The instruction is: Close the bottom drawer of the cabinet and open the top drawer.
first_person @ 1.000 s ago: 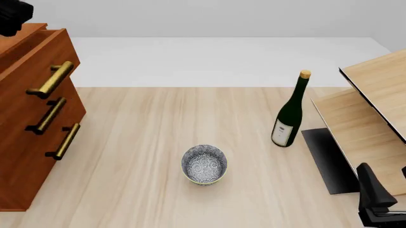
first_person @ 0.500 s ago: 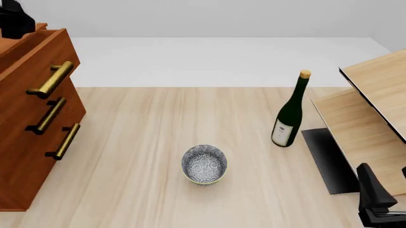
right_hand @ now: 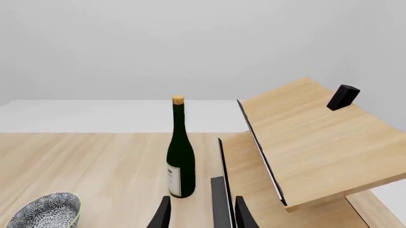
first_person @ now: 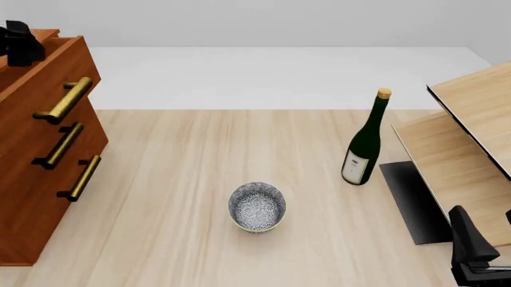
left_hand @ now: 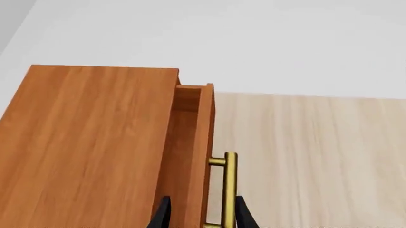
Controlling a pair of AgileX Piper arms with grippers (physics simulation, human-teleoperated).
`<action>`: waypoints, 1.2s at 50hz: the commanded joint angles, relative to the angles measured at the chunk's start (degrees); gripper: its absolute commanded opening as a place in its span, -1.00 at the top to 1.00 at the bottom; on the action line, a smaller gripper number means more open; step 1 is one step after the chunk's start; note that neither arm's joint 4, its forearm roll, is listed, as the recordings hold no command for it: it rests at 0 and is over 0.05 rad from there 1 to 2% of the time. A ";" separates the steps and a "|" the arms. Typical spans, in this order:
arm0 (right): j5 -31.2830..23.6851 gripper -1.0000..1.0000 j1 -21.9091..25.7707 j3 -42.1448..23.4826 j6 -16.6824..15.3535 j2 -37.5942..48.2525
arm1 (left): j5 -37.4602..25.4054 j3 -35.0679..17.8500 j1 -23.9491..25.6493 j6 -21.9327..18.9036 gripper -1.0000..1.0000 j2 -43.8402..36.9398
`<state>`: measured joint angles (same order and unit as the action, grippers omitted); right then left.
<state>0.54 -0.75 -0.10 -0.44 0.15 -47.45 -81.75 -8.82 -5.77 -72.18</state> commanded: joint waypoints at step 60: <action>0.02 -1.00 -0.04 0.00 0.00 0.04 | 4.70 8.23 -0.61 2.04 -1.00 0.71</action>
<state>0.57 -0.82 -0.10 -0.44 0.19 -43.16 -74.12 -8.93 -3.70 -71.62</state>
